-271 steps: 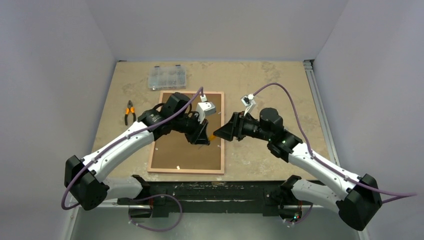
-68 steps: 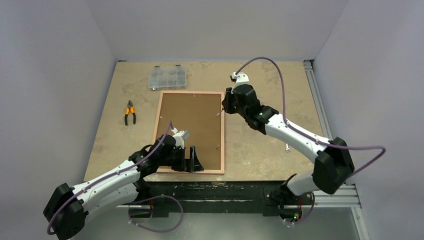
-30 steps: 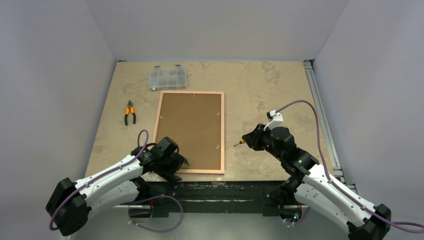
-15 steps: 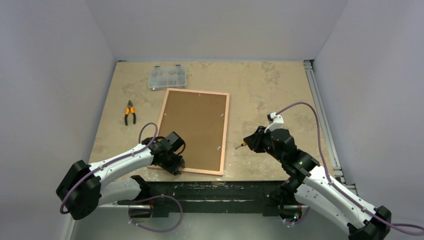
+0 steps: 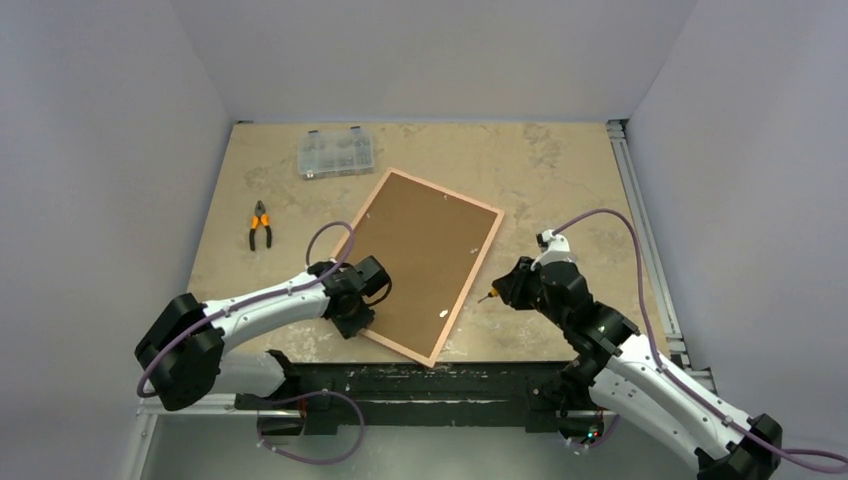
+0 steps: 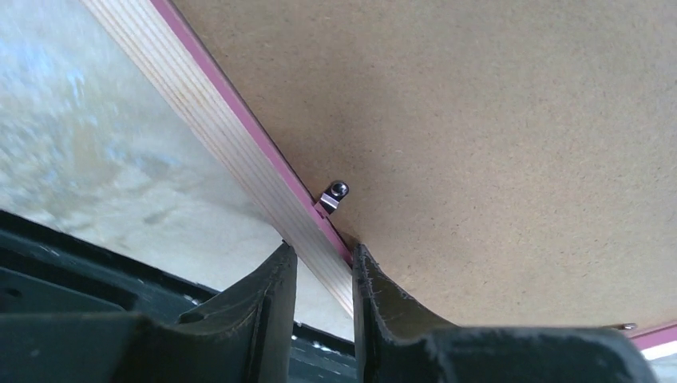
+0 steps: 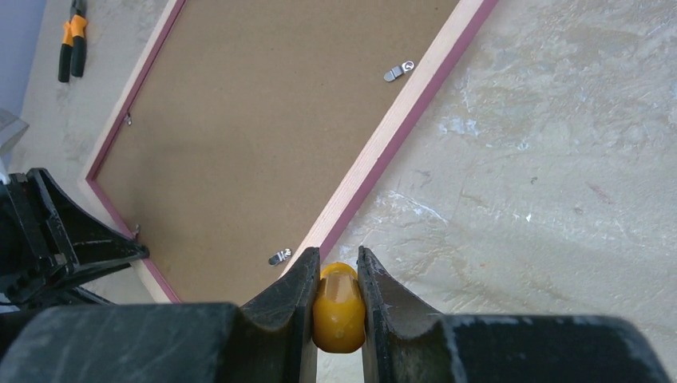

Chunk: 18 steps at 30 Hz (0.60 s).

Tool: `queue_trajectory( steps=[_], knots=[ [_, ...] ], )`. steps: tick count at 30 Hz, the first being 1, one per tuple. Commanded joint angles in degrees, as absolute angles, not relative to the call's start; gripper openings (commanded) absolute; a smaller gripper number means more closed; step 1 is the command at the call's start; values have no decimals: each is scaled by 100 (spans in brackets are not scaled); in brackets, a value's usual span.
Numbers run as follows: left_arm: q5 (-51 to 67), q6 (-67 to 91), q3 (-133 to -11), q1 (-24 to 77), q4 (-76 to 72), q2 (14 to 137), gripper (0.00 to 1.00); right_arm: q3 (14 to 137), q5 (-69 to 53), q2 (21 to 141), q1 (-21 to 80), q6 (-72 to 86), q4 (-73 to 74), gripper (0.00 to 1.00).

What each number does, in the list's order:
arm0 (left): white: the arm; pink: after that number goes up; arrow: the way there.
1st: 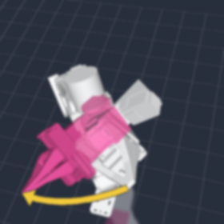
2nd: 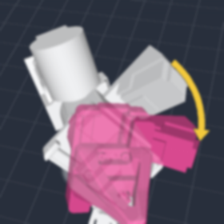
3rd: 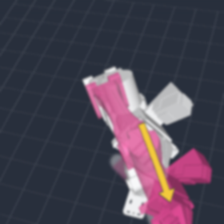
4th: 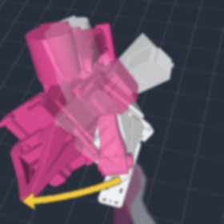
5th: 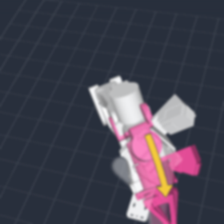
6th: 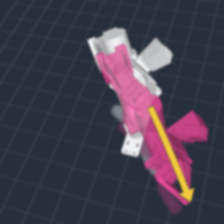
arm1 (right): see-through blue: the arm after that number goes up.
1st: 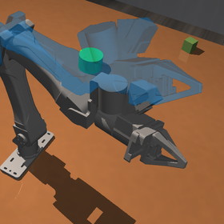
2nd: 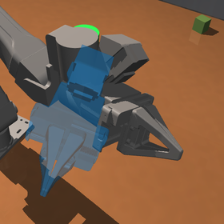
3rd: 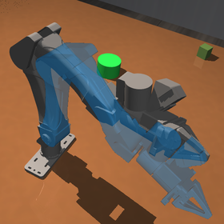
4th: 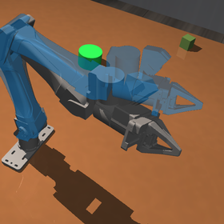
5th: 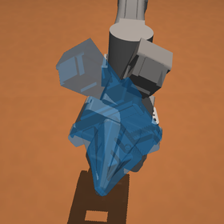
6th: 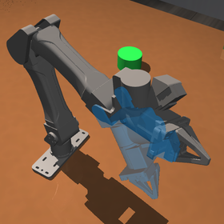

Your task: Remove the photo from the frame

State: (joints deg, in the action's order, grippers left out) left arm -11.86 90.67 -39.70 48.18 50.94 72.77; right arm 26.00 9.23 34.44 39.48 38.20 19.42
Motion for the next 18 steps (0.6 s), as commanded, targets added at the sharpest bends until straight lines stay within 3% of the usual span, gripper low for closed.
queue_trajectory(
  steps=[1, 5, 13, 18],
  knots=[
    [-1931, 6896, -4664, 4887, 5322, 7661, 0, 2601, 1014, 3585, 3978, 3858, 1821, 0],
    [-2571, 6282, -4945, 4878, 5679, 8114, 0, 2534, 922, 3769, 3975, 3866, 1669, 0],
    [-3100, 5055, -4866, 4858, 4938, 8192, 0, 2752, 730, 4119, 3981, 3778, 1684, 0],
    [-2958, 4651, -4909, 4565, 4640, 8090, 0, 2773, 645, 4280, 3979, 3787, 1570, 0]
  ],
)
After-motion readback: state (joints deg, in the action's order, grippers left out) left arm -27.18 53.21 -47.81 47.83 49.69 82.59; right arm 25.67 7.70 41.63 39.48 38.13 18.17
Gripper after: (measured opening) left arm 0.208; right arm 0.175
